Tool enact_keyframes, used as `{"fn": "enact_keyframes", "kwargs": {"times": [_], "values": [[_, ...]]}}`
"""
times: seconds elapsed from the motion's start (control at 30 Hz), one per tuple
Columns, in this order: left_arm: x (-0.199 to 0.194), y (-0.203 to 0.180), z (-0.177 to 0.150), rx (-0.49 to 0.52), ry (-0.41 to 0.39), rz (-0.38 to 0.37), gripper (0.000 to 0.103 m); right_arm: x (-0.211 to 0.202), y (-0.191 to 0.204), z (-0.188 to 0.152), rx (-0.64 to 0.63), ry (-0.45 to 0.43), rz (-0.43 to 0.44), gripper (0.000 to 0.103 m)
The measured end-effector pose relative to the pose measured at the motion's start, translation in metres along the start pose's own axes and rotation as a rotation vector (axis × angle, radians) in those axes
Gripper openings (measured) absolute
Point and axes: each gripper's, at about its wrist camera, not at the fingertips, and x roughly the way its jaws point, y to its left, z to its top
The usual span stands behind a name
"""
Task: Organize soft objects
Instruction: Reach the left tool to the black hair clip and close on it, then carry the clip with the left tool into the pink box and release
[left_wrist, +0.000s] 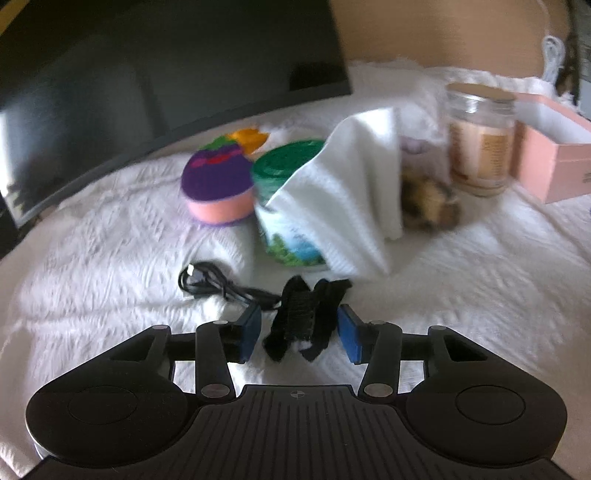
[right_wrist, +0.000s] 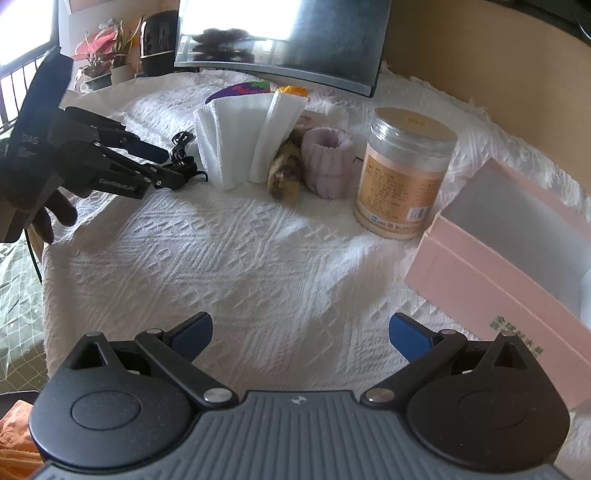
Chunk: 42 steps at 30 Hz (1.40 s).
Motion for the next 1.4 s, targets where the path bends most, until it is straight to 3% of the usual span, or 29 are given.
{"fn": "enact_keyframes", "kwargs": {"times": [0.2,0.27,0.3,0.4,0.63,0.7,0.73,0.8,0.83,0.87,0.93,1.13,1.27,1.4], "values": [[0.008,0.015,-0.003,-0.098,0.024,-0.021,0.052,-0.008,0.020,0.034,-0.080,-0.107,-0.012,0.102],[0.006,0.018,-0.006,-0.114,0.008,-0.038,0.047,-0.007,0.028,0.052,-0.101,-0.158,-0.008,0.102],[0.004,0.020,-0.008,-0.127,0.002,-0.049,0.039,-0.005,0.032,0.063,-0.108,-0.184,-0.002,0.102],[-0.002,0.024,-0.015,-0.184,-0.028,-0.095,0.038,0.012,0.042,0.091,-0.093,-0.234,0.021,0.102],[-0.012,0.034,-0.020,-0.259,-0.051,-0.094,0.037,0.081,0.067,0.126,-0.111,-0.189,0.021,0.102],[-0.015,0.039,-0.023,-0.296,-0.057,-0.096,0.037,0.093,0.068,0.130,-0.109,-0.173,0.012,0.096],[-0.016,0.042,-0.024,-0.315,-0.063,-0.094,0.037,0.097,0.067,0.130,-0.102,-0.160,0.014,0.086],[-0.021,0.047,-0.025,-0.342,-0.081,-0.091,0.037,0.101,0.061,0.131,-0.085,-0.127,0.031,0.044],[-0.025,0.049,-0.025,-0.356,-0.095,-0.091,0.037,0.101,0.056,0.133,-0.079,-0.092,0.056,0.010],[-0.028,0.052,-0.023,-0.371,-0.112,-0.090,0.037,0.100,0.050,0.135,-0.066,-0.061,0.088,0.002],[-0.035,0.057,-0.015,-0.394,-0.150,-0.087,0.037,0.085,0.036,0.140,-0.032,-0.072,0.138,0.002],[-0.046,0.053,0.036,-0.359,-0.243,-0.085,0.037,0.027,-0.008,0.168,0.069,-0.191,0.141,0.002],[-0.044,0.047,0.085,-0.356,-0.294,-0.115,0.037,-0.011,-0.039,0.184,0.112,-0.266,0.069,0.002],[-0.032,0.020,0.135,-0.302,-0.328,-0.162,0.037,-0.046,-0.075,0.180,0.160,-0.318,-0.034,0.002]]}}
